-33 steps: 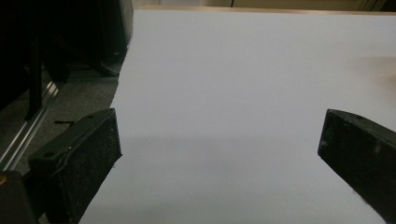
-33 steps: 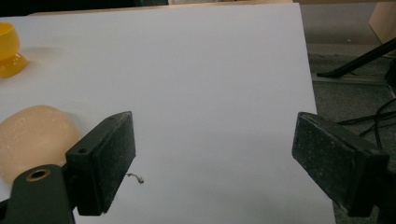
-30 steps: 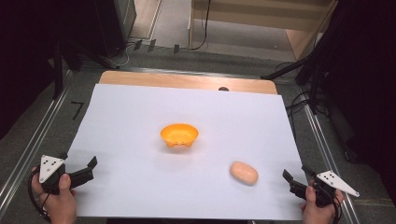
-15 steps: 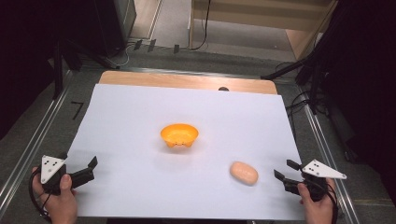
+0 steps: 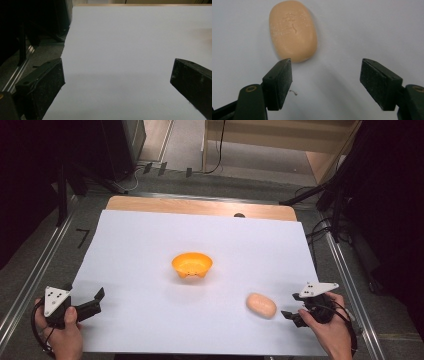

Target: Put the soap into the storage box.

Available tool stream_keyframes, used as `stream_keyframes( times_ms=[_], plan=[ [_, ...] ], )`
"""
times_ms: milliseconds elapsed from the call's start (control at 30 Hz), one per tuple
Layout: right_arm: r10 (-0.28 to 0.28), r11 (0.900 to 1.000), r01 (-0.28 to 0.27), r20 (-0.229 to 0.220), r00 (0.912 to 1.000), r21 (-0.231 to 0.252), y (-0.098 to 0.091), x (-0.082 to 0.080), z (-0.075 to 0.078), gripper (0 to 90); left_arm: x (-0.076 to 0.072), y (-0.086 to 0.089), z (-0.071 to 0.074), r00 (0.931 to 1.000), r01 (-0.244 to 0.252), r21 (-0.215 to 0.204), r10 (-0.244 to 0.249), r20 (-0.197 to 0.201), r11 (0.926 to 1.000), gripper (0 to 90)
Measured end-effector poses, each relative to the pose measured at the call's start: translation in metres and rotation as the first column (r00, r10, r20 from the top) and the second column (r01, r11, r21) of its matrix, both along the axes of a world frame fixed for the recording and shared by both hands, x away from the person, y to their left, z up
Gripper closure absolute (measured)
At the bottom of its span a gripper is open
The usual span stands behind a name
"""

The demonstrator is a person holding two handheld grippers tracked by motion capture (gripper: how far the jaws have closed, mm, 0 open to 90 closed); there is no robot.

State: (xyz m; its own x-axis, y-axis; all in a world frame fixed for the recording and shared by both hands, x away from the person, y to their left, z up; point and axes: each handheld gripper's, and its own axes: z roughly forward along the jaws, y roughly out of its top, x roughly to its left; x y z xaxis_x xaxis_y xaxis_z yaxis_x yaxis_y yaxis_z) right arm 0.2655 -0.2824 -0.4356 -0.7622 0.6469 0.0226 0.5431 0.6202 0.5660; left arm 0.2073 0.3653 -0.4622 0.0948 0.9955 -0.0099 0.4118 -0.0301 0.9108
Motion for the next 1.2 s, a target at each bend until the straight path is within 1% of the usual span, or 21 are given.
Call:
stream_keyframes(
  times_ms=[100,133,167,200,233,267,300,333,433,500,633,833,867,900,933,967,1000,1033,1100,1167,1200],
  plan=[
    [0.037,0.9989,-0.039,-0.051,0.9980,-0.028,0.009,0.006,0.001,26.6,0.000,0.000,0.000,1.0000,0.000,0.000,0.000,-0.001,1.0000,0.0],
    [0.053,0.9976,-0.055,-0.059,0.9969,-0.041,0.013,0.008,0.001,26.0,0.000,0.000,0.000,1.0000,0.000,0.000,0.000,-0.001,1.0000,0.0],
    [0.054,0.9966,-0.058,-0.068,0.9962,-0.059,0.016,0.009,0.002,25.7,0.000,0.000,0.000,1.0000,0.000,0.002,0.000,-0.001,1.0000,0.0],
    [0.068,0.9948,-0.073,-0.066,0.9955,-0.071,0.019,0.011,0.002,25.4,0.000,-0.001,0.000,1.0000,-0.001,0.002,0.001,0.000,1.0000,0.0],
    [0.083,0.9929,-0.089,-0.087,0.9927,-0.078,0.026,0.013,0.002,25.2,0.000,-0.001,0.000,1.0000,0.001,0.004,-0.001,-0.001,1.0000,0.0],
    [0.083,0.9929,-0.089,-0.087,0.9927,-0.078,0.026,0.013,0.002,25.2,0.000,-0.001,0.000,1.0000,0.001,0.005,-0.001,-0.001,1.0000,0.0],
    [0.097,0.9899,-0.106,-0.093,0.9909,-0.094,0.033,0.015,0.001,25.3,0.000,-0.001,0.000,1.0000,0.001,0.005,-0.001,-0.001,1.0000,0.0],
    [0.097,0.9899,-0.106,-0.093,0.9909,-0.094,0.033,0.015,0.001,25.3,0.000,-0.001,0.000,1.0000,0.002,0.004,-0.002,-0.002,1.0000,0.0],
    [0.122,0.9844,-0.135,-0.119,0.9854,-0.112,0.042,0.018,0.001,25.9,0.001,-0.001,0.000,1.0000,0.002,0.003,-0.002,-0.002,1.0000,0.0],
    [0.134,0.9813,-0.149,-0.127,0.9829,-0.121,0.049,0.020,0.000,26.3,0.001,-0.001,0.000,1.0000,0.002,0.005,-0.002,-0.004,1.0000,0.0],
    [0.152,0.9767,-0.172,-0.147,0.9773,-0.129,0.060,0.024,0.000,26.5,0.001,-0.001,0.000,1.0000,0.002,0.011,-0.002,-0.008,0.9999,0.0],
    [0.177,0.9677,-0.202,-0.162,0.9707,-0.151,0.072,0.031,-0.002,26.4,0.001,-0.002,0.000,0.9999,0.004,0.016,-0.004,-0.010,0.9999,0.0],
    [0.181,0.9666,-0.207,-0.171,0.9687,-0.151,0.074,0.031,-0.002,26.4,0.001,-0.002,0.000,0.9999,0.006,0.019,-0.005,-0.011,0.9998,0.0],
    [0.190,0.9628,-0.218,-0.174,0.9662,-0.160,0.078,0.033,-0.004,26.8,0.001,-0.002,0.000,0.9999,0.005,0.020,-0.005,-0.011,0.9998,0.0],
    [0.190,0.9628,-0.218,-0.174,0.9662,-0.160,0.078,0.033,-0.004,26.8,0.001,-0.002,0.000,0.9999,0.005,0.021,-0.005,-0.011,0.9998,0.0],
    [0.200,0.9579,-0.232,-0.190,0.9613,-0.169,0.081,0.035,-0.006,28.1,0.001,-0.002,0.000,0.9999,0.005,0.021,-0.004,-0.011,0.9998,0.0],
    [0.200,0.9579,-0.232,-0.190,0.9613,-0.169,0.081,0.035,-0.006,28.1,0.001,-0.002,0.000,0.9999,0.004,0.023,-0.004,-0.012,0.9997,0.0],
    [0.192,0.9577,-0.228,-0.199,0.9610,-0.176,0.083,0.035,-0.007,28.6,0.001,-0.002,0.000,0.9999,0.004,0.024,-0.004,-0.013,0.9997,0.0],
    [0.200,0.9518,-0.241,-0.210,0.9570,-0.190,0.086,0.037,-0.010,29.7,0.001,-0.002,0.000,0.9999,0.003,0.025,-0.003,-0.014,0.9997,0.0],
    [0.200,0.9492,-0.243,-0.212,0.9564,-0.200,0.089,0.038,-0.012,30.8,0.001,-0.002,0.000,0.9999,0.004,0.025,-0.004,-0.014,0.9997,0.0],
    [0.206,0.9458,-0.250,-0.214,0.9549,-0.207,0.091,0.039,-0.013,31.9,0.001,-0.002,0.000,0.9999,0.004,0.025,-0.004,-0.014,0.9997,0.0]
  ],
)
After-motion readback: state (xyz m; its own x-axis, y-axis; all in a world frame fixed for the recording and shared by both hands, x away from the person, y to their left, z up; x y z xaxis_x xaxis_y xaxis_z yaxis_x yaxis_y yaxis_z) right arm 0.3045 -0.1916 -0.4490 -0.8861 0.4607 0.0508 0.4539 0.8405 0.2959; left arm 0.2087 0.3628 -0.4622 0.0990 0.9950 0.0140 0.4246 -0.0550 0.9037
